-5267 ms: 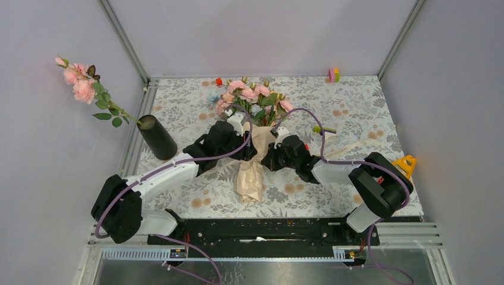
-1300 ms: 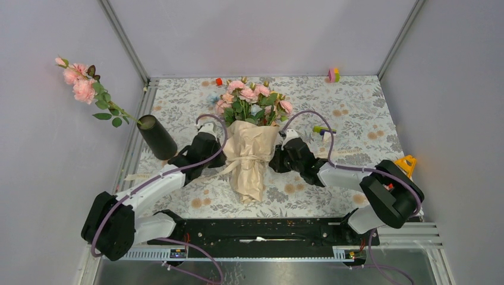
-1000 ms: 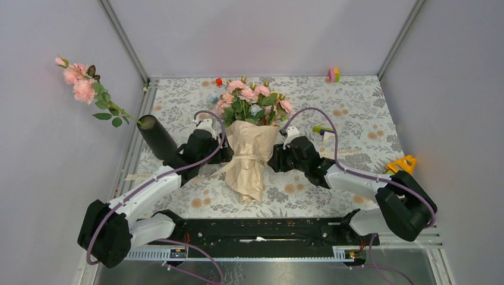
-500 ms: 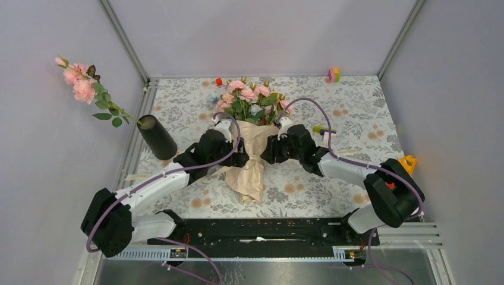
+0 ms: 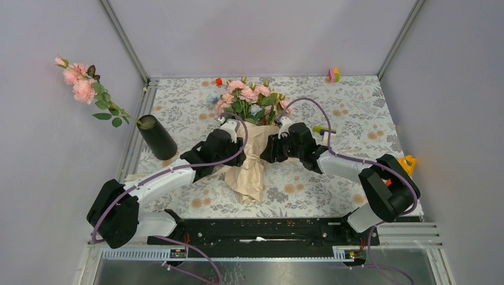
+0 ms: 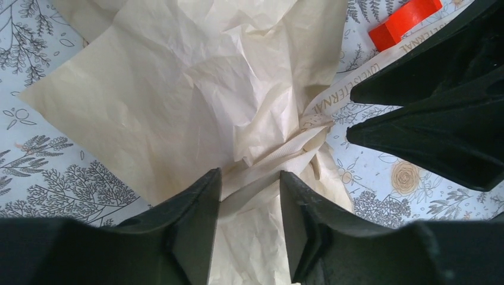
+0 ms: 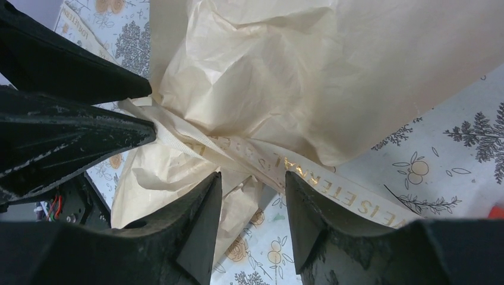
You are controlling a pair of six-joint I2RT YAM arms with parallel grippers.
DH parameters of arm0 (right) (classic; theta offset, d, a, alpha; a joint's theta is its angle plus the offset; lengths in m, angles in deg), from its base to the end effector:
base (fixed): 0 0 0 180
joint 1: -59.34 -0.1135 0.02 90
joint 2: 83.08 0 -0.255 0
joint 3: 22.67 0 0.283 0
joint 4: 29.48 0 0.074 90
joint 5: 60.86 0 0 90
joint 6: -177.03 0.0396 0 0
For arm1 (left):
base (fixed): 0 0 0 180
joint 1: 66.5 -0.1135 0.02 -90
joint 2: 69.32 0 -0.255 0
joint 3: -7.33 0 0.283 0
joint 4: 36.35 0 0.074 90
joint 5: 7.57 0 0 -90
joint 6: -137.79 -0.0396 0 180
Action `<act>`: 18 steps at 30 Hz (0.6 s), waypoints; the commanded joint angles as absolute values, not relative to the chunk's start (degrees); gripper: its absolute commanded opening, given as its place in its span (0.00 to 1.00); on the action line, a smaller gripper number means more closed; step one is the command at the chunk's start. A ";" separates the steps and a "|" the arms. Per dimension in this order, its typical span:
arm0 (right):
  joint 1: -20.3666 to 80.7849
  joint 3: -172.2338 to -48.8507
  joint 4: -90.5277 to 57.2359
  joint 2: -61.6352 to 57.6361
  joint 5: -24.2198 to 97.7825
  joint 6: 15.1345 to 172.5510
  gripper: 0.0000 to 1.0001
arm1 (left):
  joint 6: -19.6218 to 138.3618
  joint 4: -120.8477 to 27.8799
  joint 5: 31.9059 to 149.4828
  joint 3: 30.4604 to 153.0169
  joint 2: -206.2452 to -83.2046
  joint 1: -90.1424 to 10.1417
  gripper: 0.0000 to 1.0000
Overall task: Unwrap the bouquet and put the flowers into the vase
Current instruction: Untie the ribbon from the wrapping paper.
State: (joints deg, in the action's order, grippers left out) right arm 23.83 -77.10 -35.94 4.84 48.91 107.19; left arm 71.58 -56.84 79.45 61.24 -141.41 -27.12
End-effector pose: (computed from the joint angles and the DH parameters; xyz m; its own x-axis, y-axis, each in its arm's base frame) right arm 0.2738 0.2118 0.1616 -0.6202 -0.0441 -0.7832 -0.6159 0.6458 0.4513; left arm 0.2325 -0.1882 0.1969 -0.6849 0.0410 -0.7275 0.3562 0.8898 -0.2852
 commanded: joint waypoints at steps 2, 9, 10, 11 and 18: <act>23.94 -80.08 -37.63 5.64 50.57 106.96 0.50 | 70.82 -53.87 77.16 63.61 -140.81 -26.83 0.37; 23.93 -81.49 -36.80 6.52 52.07 106.57 0.50 | 71.17 -53.93 76.43 62.71 -139.13 -26.69 0.24; 23.97 -81.80 -36.67 6.72 52.34 106.37 0.50 | 71.17 -53.87 76.26 62.46 -138.84 -26.70 0.23; 23.92 -82.14 -36.50 6.91 52.56 106.34 0.50 | 71.17 -53.96 76.09 62.27 -138.58 -26.69 0.20; 23.89 -85.20 -35.73 9.59 54.78 106.55 0.48 | 71.85 -54.37 75.67 60.48 -136.56 -26.69 0.07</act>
